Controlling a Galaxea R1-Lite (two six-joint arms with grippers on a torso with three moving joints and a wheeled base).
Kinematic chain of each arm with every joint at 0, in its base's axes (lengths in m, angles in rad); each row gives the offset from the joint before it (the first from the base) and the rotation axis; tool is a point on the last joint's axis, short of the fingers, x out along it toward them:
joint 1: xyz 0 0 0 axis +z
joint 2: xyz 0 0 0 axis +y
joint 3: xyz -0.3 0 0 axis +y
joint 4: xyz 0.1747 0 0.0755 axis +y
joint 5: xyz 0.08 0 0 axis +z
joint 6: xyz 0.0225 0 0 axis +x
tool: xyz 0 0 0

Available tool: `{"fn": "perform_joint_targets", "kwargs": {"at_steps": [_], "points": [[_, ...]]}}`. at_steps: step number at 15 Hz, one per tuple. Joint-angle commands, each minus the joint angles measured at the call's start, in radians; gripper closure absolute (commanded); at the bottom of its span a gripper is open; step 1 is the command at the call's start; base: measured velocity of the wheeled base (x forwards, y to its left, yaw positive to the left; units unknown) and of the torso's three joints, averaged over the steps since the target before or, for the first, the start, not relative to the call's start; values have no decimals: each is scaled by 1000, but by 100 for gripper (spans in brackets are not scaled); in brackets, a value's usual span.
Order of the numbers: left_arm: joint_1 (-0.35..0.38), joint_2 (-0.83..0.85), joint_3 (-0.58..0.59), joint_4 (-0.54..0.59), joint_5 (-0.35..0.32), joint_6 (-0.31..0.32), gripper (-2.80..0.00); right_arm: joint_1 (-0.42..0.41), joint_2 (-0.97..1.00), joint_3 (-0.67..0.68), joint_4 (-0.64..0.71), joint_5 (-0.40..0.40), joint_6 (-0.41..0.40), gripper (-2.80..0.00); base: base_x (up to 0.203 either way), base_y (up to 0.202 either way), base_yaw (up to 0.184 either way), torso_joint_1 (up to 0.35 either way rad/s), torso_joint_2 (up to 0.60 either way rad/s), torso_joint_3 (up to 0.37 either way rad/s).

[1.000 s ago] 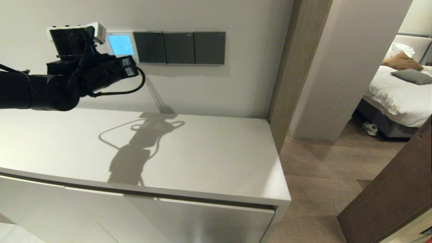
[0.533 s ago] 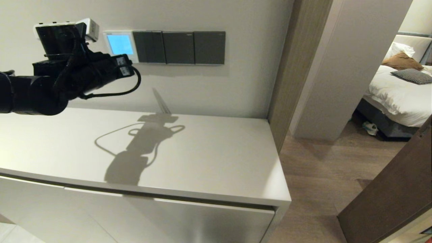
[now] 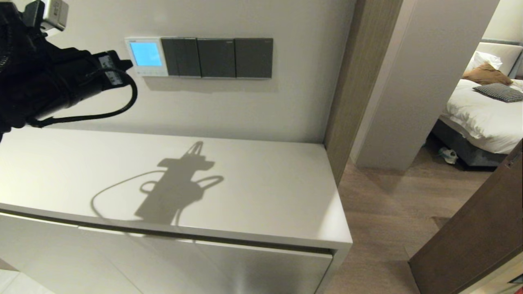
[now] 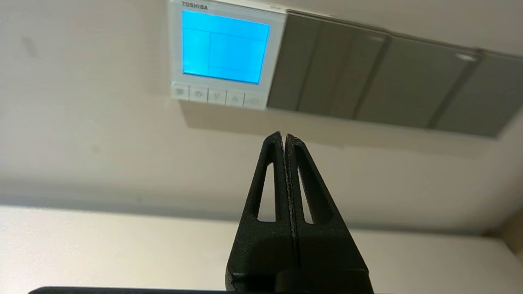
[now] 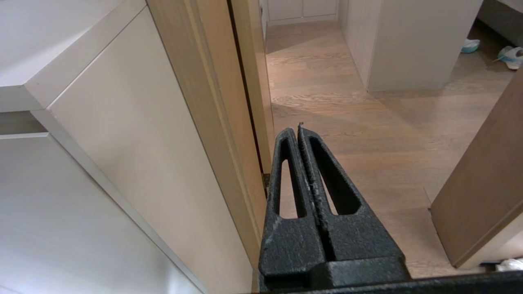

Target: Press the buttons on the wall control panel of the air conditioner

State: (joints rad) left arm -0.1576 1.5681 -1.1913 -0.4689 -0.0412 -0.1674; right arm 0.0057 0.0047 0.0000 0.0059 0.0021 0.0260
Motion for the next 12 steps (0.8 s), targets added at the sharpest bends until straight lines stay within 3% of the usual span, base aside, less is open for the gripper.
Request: {"fn": "perform_joint_targets", "kwargs": {"at_steps": [1, 7, 12], "points": [[10, -165, 92, -1, -1, 22, 0, 0, 1, 2, 0, 1, 0, 0, 0, 0, 0, 0, 0, 0], [56, -509, 407, 10, -3, 114, 0, 0, 1, 2, 0, 1, 0, 0, 0, 0, 0, 0, 0, 0], [128, -766, 734, 11, -4, 136, 0, 0, 1, 2, 0, 1, 0, 0, 0, 0, 0, 0, 0, 0]]}}
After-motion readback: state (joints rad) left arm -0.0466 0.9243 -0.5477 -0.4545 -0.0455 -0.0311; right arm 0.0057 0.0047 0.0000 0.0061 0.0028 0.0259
